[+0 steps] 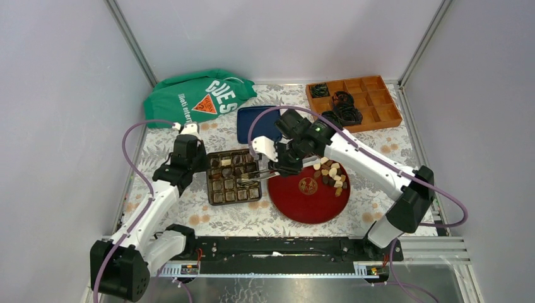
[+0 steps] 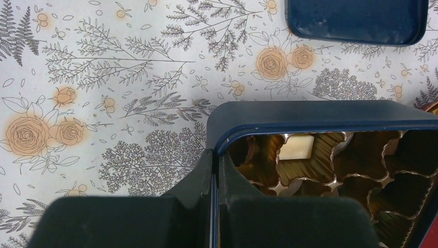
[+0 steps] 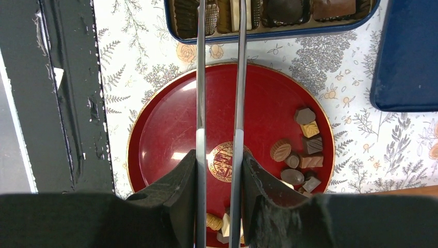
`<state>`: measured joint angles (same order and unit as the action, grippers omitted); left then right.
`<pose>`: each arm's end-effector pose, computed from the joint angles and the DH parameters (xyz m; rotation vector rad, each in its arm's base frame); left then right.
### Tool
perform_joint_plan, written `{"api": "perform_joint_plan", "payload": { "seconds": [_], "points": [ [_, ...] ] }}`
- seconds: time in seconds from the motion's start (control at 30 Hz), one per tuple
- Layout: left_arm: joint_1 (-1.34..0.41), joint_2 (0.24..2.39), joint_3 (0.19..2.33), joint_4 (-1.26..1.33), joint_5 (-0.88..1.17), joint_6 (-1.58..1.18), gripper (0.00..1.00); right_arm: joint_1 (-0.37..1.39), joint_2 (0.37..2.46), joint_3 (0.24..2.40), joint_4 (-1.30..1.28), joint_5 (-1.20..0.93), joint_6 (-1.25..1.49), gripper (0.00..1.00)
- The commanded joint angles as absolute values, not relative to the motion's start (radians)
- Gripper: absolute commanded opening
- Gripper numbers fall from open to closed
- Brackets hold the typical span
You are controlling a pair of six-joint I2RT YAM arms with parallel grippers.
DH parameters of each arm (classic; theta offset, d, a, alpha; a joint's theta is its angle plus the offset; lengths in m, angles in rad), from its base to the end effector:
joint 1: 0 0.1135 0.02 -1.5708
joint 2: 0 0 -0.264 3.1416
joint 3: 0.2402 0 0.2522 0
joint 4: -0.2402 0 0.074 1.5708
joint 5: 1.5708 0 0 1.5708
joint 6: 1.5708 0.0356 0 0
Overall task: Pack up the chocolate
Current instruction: Adjust the packing box at the center of the board.
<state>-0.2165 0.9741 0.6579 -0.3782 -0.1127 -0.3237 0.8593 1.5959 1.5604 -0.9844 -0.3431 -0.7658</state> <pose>0.2032 -0.0406 0.2427 -0.1810 2.2577 -0.1600 0.2063 0.2576 0.3371 -1.9512 1.6748 0.4784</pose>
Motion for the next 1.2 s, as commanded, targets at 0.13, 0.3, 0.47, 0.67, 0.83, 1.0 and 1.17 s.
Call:
{"api": "perform_joint_plan", "payload": {
  "seconds": [0.13,0.3,0.47,0.67,0.83,1.0,1.17],
  "points": [
    [-0.221,0.983,0.713,-0.339,-0.11,-0.352,0.0,0.892,1.651,1.641,-0.958,-0.32,-0.731,0.07],
    [-0.221,1.006,0.719,-0.351,-0.107,-0.353,0.0,0.905,1.678,1.658,-0.95,-0.294,-0.717,0.12],
    [-0.221,1.017,0.719,-0.357,-0.112,-0.356,0.0,0.915,1.694,1.664,-0.949,-0.275,-0.714,0.2],
    [-0.221,1.04,0.727,-0.371,-0.106,-0.36,0.0,0.935,1.724,1.675,-0.948,-0.264,-0.708,0.32],
    [-0.221,1.046,0.727,-0.375,-0.112,-0.362,0.0,0.937,1.731,1.683,-0.948,-0.253,-0.703,0.4],
    [-0.219,1.055,0.73,-0.38,-0.112,-0.362,0.0,0.937,1.721,1.672,-0.946,-0.253,-0.701,0.45],
    [-0.219,1.057,0.729,-0.382,-0.113,-0.364,0.0,0.937,1.726,1.681,-0.957,-0.269,-0.7,0.46]
  ]
}}
